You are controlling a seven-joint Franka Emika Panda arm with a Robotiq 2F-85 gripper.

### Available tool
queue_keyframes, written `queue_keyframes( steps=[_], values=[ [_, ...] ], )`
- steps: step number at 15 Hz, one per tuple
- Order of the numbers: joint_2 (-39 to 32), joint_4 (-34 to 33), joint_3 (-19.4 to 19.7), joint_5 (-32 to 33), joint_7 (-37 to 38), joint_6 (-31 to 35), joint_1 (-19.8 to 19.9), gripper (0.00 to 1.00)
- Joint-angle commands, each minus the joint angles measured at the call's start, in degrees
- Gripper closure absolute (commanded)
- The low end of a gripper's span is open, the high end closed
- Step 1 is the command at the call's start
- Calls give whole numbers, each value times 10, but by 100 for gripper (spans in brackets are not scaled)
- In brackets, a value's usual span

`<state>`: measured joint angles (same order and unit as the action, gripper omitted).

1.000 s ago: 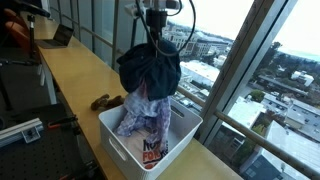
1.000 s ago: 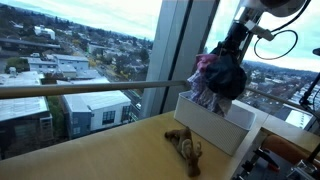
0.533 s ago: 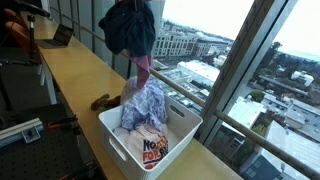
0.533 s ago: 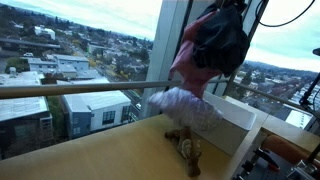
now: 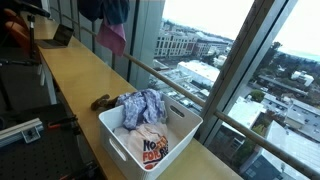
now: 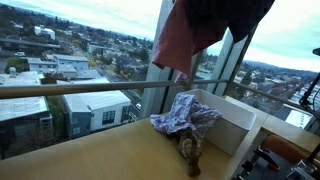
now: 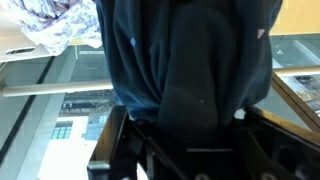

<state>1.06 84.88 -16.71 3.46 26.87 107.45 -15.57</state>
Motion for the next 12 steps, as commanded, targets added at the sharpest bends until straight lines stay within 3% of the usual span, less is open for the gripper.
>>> queue_keyframes(
  steps=[1,11,12],
  values=[
    [-41,5,-6,7,7,11,-9,100],
    [-104,169,36,-1,-19,94,-1,100],
    [-104,183,42,-1,-22,99,1,75]
  ],
)
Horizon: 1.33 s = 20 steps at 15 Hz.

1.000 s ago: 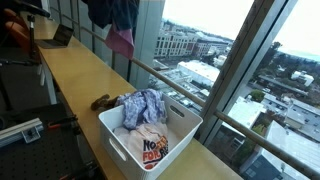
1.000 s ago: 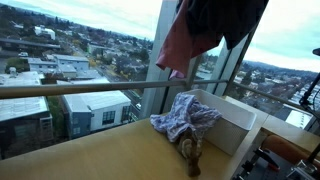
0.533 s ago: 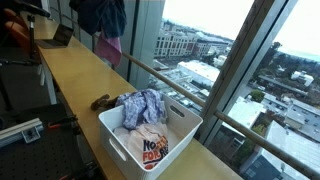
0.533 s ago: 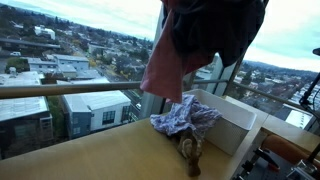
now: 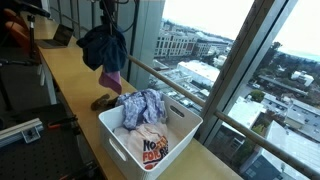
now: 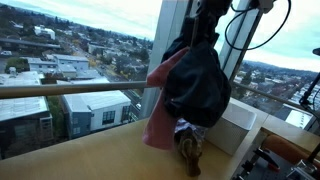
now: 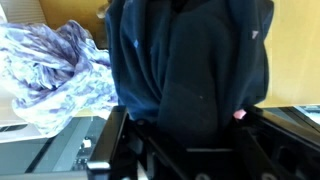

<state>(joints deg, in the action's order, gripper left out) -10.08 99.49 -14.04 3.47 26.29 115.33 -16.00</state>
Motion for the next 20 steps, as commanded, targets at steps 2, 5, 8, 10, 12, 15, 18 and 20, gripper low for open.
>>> queue_keyframes(
  steps=[2,5,8,10,12,15,18,20],
  values=[
    [10,55,22,-3,-20,27,9,67],
    [16,67,31,-5,-27,24,16,46],
    [22,75,46,-4,-38,25,33,25],
    [24,79,61,1,-48,28,50,10],
    [19,80,80,8,-64,35,70,0],
    [0,77,110,20,-87,55,103,0],
    [-35,73,140,17,-111,90,136,0],
    [-69,72,156,15,-119,118,153,0]
  ],
)
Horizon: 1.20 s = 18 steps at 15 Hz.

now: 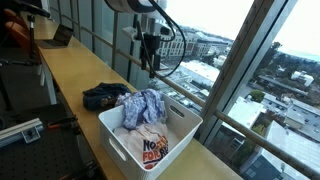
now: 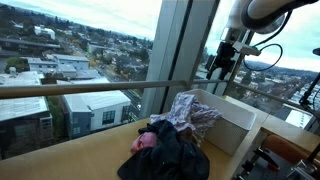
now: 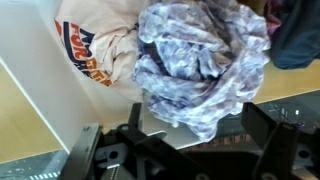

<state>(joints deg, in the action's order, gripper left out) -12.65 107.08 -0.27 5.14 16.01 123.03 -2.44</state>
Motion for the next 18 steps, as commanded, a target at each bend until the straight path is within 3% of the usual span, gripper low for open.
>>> queue_keyframes(
  steps=[1,8,16,18],
  values=[
    [-62,-1,26,0,-18,58,25,0],
    [-202,2,66,-1,-20,150,49,0],
    [-300,-19,78,-9,-24,164,51,0],
    [-312,-21,79,-11,-26,161,53,26]
  ],
)
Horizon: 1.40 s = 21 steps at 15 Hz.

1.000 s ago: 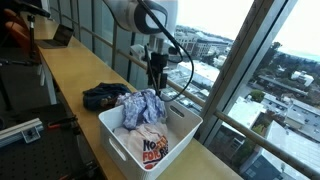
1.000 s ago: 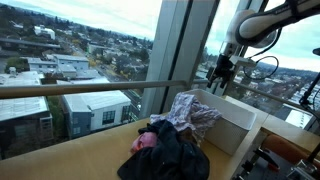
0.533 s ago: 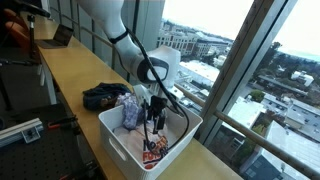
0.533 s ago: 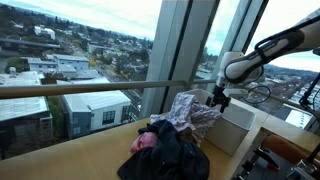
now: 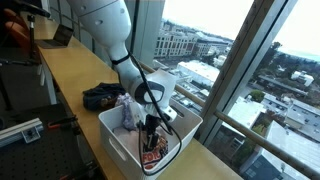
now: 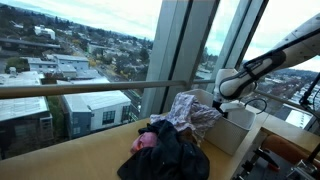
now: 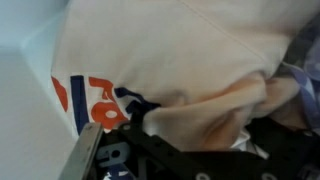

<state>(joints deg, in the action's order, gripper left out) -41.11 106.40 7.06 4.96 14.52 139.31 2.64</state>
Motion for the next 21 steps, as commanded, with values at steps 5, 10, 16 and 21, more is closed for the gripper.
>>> queue_keyframes(
  steps=[5,10,16,21],
  values=[
    [-1,-5,3,-15,-19,-17,5,63],
    [57,8,-7,-32,-37,-48,5,99],
    [171,7,-32,-47,-44,-111,-9,100],
    [261,-11,-64,-62,-33,-165,-35,100]
  ],
)
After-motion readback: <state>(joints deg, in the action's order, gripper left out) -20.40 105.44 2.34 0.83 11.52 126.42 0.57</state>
